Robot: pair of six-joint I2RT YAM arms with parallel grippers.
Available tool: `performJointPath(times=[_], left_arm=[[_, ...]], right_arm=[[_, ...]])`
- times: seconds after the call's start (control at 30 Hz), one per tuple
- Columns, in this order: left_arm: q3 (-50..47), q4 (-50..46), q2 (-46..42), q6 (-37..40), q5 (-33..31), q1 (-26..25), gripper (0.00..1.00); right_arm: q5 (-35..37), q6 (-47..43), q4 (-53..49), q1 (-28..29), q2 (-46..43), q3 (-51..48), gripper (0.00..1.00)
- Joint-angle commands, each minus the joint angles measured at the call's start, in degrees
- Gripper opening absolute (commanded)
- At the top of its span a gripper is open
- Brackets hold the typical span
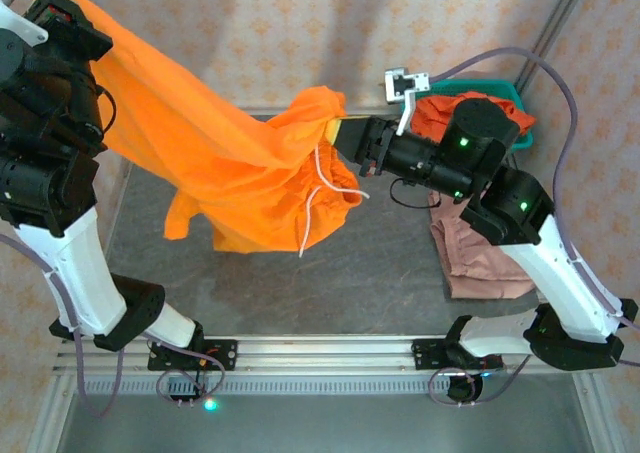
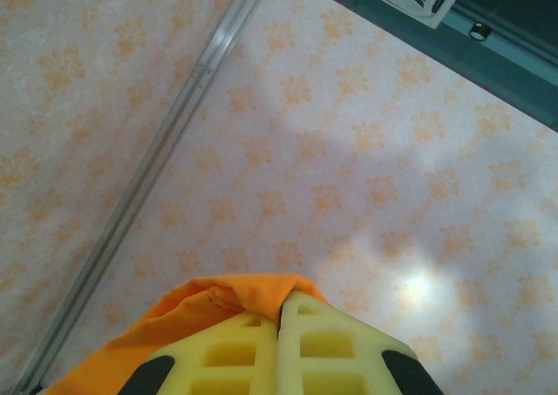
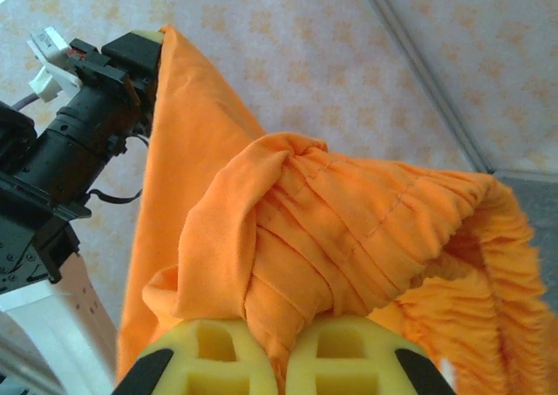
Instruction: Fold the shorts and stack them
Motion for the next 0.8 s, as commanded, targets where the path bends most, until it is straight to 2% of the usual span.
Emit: performJointPath(times=[0.0,0.17,0.23,0.3,0.43,0.57,0.77], left_arm=[[0.55,2.24,3.58,0.84,-0.93,1.51,0.00],[0.16,-1.29,11.73,-6.49,7.43,6.76,0.00],[-0.81,-1.95,14.98,-8.08,9.36,7.30,0.00],[-3.16,-1.78,17.59,-8.34,10.76,7.35,0.00],[-12.83,2.83,21.51,-10.52,12.28,7.30,0.00],[-20.99,8.51,25.82,-11.58,12.38,7.31,0.00],[-18.37,11.28,35.71,-14.37,15.76,7.31,0.00]], right_arm=[[12.70,-0.43,2.84,0.37,-3.05,-4.30,0.00],[37.28,6.16,-7.44,0.37,-5.92,-11.98,0.00],[43.16,9.78,-10.87,-0.37,-5.71,-15.32,0.00],[42.85,12.49,-11.28,-3.03,-5.34,-19.70,0.00],[34.80,16.16,-7.16,-11.24,-3.69,-27.95,0.00],[28.65,15.57,-3.67,-18.02,3.16,-30.81,0.00],[20.90,13.76,-1.22,-25.68,15.30,-27.86,0.00]])
